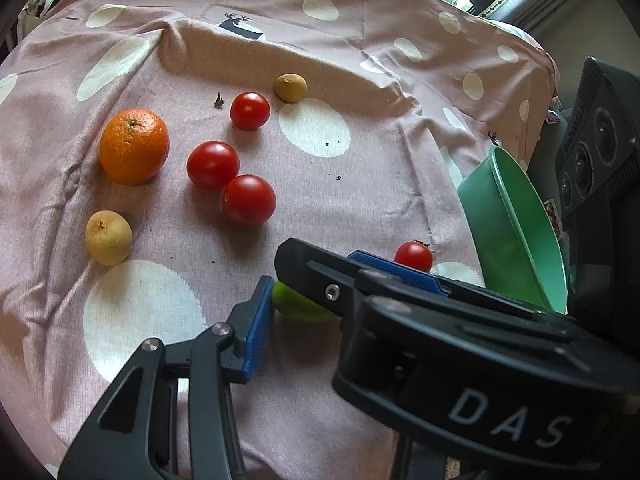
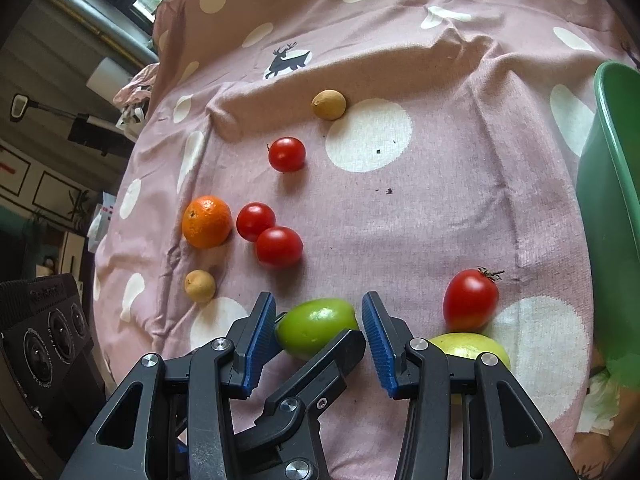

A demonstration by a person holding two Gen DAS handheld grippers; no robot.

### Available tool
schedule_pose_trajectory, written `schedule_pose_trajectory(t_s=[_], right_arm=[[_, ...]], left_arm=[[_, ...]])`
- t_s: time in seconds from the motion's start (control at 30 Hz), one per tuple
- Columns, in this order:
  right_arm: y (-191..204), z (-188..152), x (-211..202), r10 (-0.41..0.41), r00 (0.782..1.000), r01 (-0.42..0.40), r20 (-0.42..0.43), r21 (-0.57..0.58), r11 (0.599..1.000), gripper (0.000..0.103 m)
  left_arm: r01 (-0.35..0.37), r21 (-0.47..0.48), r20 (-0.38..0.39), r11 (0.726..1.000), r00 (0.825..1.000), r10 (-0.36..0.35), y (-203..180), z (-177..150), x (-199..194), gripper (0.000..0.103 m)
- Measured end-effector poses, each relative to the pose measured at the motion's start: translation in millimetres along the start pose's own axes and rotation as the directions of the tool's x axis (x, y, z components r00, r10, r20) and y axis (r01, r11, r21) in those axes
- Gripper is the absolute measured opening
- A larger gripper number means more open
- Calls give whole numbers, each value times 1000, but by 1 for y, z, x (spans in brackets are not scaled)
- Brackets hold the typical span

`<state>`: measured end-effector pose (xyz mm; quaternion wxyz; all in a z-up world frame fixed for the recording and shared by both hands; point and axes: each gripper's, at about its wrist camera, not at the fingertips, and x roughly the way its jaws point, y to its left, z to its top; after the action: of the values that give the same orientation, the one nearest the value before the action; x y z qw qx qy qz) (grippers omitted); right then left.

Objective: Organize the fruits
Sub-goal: 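Close the right gripper around the green fruit, then lift the green fruit with the right gripper and carry it into the bowl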

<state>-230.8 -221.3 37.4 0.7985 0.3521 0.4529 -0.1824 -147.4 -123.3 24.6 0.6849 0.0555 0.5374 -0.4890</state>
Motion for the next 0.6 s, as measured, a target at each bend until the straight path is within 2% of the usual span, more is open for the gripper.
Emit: schedule_pose_trajectory(t_s=[0.2,0.6], right_arm=[[1,-2,-5,41,999,-41,28,-8,999,48],[18,-7,-39,77,981,-65,179,-76,995,48]], left_arm=[[-22,24,50,999,999,21,-4,0,-12,42],[-31,82,203,996,979,14,-18,-1,-44,42]])
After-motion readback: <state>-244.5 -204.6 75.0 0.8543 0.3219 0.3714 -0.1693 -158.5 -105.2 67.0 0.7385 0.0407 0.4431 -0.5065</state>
